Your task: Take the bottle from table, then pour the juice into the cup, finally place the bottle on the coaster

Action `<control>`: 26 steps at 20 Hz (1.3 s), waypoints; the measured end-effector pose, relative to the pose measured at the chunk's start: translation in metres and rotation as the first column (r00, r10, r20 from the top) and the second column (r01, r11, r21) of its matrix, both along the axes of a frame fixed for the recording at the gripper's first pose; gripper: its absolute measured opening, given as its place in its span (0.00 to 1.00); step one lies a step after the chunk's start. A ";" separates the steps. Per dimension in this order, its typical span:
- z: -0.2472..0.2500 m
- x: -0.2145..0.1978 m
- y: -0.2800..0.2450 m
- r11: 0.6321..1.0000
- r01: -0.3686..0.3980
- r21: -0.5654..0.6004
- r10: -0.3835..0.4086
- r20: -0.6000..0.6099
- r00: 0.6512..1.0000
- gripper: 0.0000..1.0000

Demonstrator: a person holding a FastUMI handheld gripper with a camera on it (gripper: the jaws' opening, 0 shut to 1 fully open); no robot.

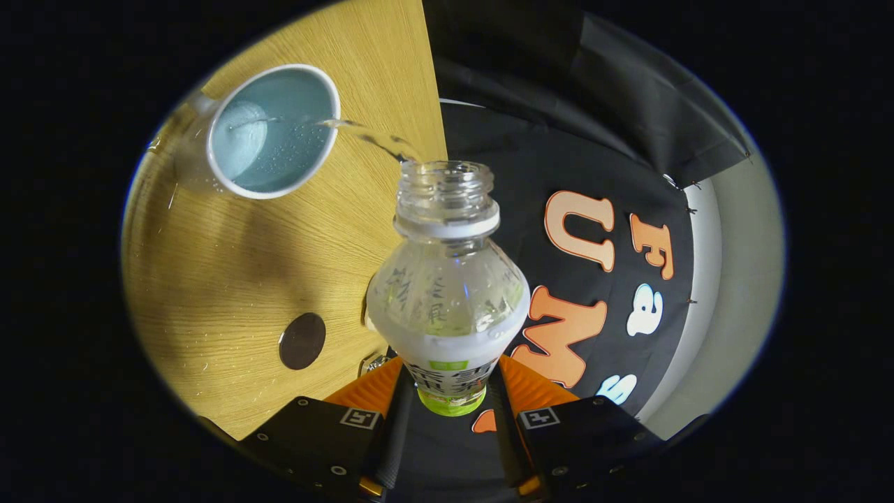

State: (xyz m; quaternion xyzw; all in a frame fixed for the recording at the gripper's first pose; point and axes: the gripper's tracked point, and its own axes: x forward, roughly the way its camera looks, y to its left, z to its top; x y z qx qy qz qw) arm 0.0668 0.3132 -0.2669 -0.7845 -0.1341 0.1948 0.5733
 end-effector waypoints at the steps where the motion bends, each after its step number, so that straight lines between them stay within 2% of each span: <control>1: -0.002 0.000 0.000 1.000 0.001 -0.009 -0.001 -0.005 1.000 0.58; 26: -0.001 0.005 0.004 0.986 -0.034 -0.163 0.037 0.013 0.999 0.58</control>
